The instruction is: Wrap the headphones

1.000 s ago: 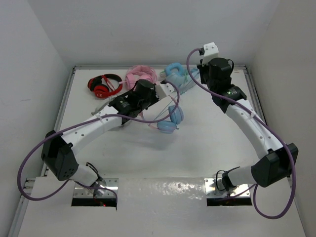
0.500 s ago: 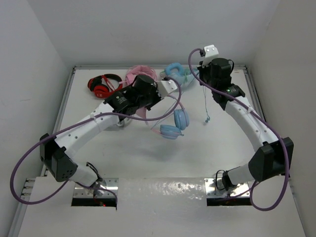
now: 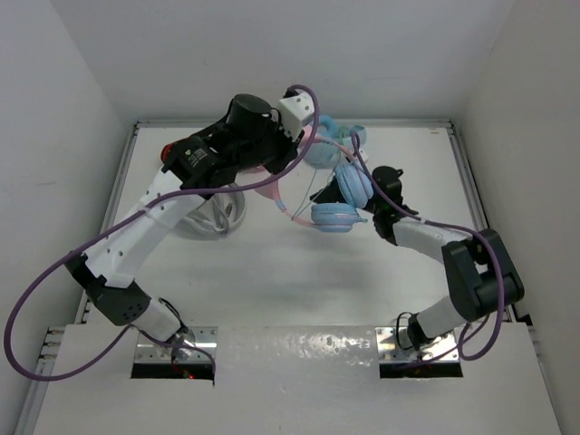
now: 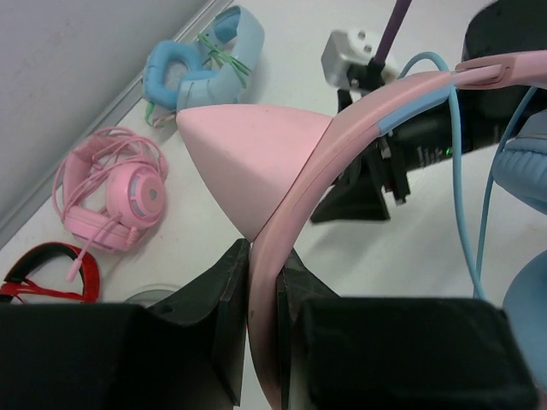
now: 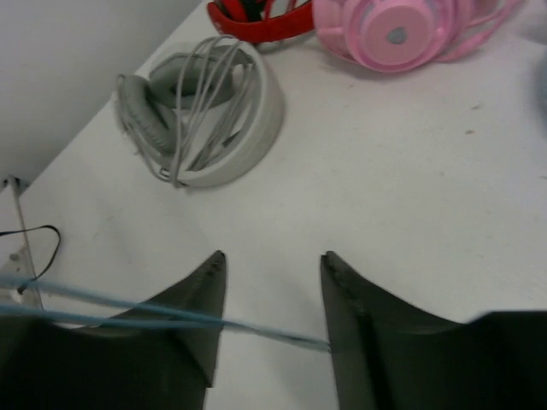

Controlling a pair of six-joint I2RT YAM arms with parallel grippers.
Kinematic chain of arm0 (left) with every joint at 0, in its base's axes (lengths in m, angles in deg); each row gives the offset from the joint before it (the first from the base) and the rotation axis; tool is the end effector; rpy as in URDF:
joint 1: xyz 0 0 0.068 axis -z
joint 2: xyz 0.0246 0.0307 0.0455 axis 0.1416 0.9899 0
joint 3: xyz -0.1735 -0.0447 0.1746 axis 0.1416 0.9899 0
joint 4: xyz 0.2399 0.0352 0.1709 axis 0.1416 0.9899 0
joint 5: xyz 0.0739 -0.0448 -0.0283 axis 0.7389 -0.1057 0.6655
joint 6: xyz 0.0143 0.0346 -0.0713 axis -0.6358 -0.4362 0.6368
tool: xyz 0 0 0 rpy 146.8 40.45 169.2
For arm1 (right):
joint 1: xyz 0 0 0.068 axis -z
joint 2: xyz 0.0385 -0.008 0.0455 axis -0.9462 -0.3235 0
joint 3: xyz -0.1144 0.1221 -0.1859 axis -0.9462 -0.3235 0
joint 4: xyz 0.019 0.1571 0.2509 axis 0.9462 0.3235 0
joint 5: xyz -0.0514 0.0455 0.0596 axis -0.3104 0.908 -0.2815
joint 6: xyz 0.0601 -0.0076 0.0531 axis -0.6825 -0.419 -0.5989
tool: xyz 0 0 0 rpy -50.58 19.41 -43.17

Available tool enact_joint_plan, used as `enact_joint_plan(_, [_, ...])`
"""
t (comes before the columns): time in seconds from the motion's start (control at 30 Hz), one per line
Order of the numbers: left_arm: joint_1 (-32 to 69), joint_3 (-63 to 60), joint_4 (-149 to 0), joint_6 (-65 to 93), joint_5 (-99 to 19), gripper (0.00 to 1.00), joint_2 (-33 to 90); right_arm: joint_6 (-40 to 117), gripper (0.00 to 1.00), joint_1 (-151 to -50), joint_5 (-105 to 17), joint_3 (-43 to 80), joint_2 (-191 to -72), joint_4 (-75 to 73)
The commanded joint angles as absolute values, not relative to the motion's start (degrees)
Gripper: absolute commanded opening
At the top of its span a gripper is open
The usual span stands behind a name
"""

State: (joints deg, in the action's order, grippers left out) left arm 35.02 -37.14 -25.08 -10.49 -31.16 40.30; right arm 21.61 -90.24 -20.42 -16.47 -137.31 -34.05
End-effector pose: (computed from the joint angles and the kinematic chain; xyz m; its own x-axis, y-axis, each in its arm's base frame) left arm 0.2752 -0.2577 0.4477 -0.1642 0.4592 -0.8730 0.7357 0.6465 0.2017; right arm 0.3425 0.1566 0.1605 -0.5009 0.1882 -0.8448 -0.6041 0.6230 0.4969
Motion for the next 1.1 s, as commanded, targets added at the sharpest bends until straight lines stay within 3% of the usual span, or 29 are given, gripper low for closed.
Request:
enact_joint_plan(0.0, [35.5,-41.6,-25.1,-4.6,-33.5,0.00,41.2,14.2,0.50,-93.1,-19.7,-18.2,-139.5,-57.0])
enact_joint_plan(0.13, [35.5,-43.8,-25.1,-3.0,-32.6,0.00,40.6,14.3,0.58,-94.5,-23.2,-19.7,-143.3,-59.0])
enact_joint_plan(0.6, [35.5,-48.6,-27.3,-0.7,-25.7,0.00,38.4,14.6,0.59,-96.2,-41.4,-22.2,-155.7,-58.9])
enact_joint_plan(0.7, [35.5,-47.9,-27.3,-0.4,-24.9,0.00,37.9,15.3,0.49,-97.1,-44.1,-22.5,-156.4,-57.5])
enact_joint_plan(0.8, [35.5,-46.5,-27.6,0.3,-24.3,0.00,37.2,14.7,0.28,-97.6,-45.2,-23.2,-156.9,-59.2])
enact_joint_plan(0.83, [35.4,-46.2,-27.7,0.4,-24.2,0.00,37.0,14.3,0.26,-97.7,-45.4,-23.5,-156.8,-60.1])
enact_joint_plan(0.93, [35.4,-46.2,-28.0,0.7,-24.2,0.00,36.9,15.2,0.37,-98.9,-44.9,-23.5,-156.7,-62.4])
enact_joint_plan(0.97, [35.4,-46.5,-28.0,0.5,-24.0,0.00,36.8,15.6,0.36,-99.2,-45.0,-23.1,-156.7,-61.6])
enact_joint_plan(1.03, [35.4,-46.6,-28.0,0.3,-23.7,0.00,36.9,15.7,0.27,-99.9,-46.9,-23.0,-157.0,-61.7])
enact_joint_plan(1.07, [35.4,-46.6,-27.9,0.3,-23.4,0.00,36.7,15.7,0.15,-99.9,-47.4,-23.2,-157.1,-61.9])
